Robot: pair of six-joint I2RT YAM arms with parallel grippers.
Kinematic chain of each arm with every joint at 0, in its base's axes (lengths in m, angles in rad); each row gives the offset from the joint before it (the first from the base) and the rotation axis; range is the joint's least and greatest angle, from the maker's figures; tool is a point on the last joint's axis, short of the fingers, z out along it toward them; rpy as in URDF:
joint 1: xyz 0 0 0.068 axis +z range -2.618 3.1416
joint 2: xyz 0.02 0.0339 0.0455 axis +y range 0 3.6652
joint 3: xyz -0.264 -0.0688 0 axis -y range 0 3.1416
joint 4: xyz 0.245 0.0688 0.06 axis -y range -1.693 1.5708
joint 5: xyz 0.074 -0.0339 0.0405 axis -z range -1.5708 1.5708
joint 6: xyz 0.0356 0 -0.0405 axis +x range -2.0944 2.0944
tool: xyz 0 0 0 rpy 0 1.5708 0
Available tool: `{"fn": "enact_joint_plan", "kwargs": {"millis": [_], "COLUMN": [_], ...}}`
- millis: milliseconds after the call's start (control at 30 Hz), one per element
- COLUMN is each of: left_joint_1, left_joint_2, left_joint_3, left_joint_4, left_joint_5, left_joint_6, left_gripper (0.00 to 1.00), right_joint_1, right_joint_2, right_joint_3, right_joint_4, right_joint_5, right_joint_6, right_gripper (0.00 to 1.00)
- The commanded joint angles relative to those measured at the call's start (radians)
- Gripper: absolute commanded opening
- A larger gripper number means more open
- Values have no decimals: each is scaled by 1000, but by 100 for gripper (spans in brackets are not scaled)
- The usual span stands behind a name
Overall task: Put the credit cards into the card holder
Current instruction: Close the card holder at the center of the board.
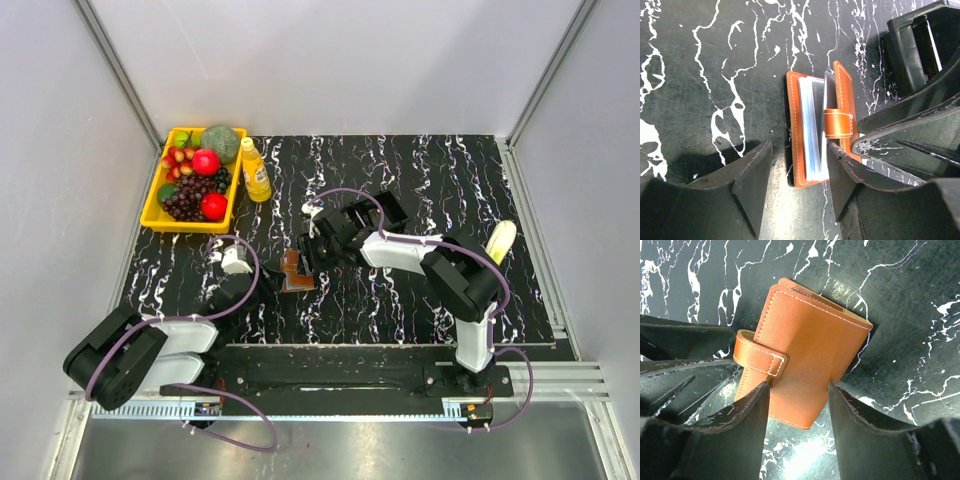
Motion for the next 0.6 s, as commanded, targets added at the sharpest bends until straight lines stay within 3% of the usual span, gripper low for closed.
{"fn": "enact_joint_plan", "kwargs": {"millis": [0,200,567], "left_joint_1": [-4,-4,-4], "left_joint_2": [25,64,111], "left_joint_3": [9,40,42], "left_joint_4": [126,78,259], "left_joint_5": [44,2,15], "left_joint_6": [1,1,-31], "left_gripper": [52,52,52], "right_joint_1": [-2,-2,-2], "right_joint_2": [7,3,18], "right_joint_3": [36,34,25], "right_joint_4": [-3,-6,-8], "right_joint_5": [-4,-13,-13], "right_joint_6": [6,6,6], "right_gripper": [56,56,56]}}
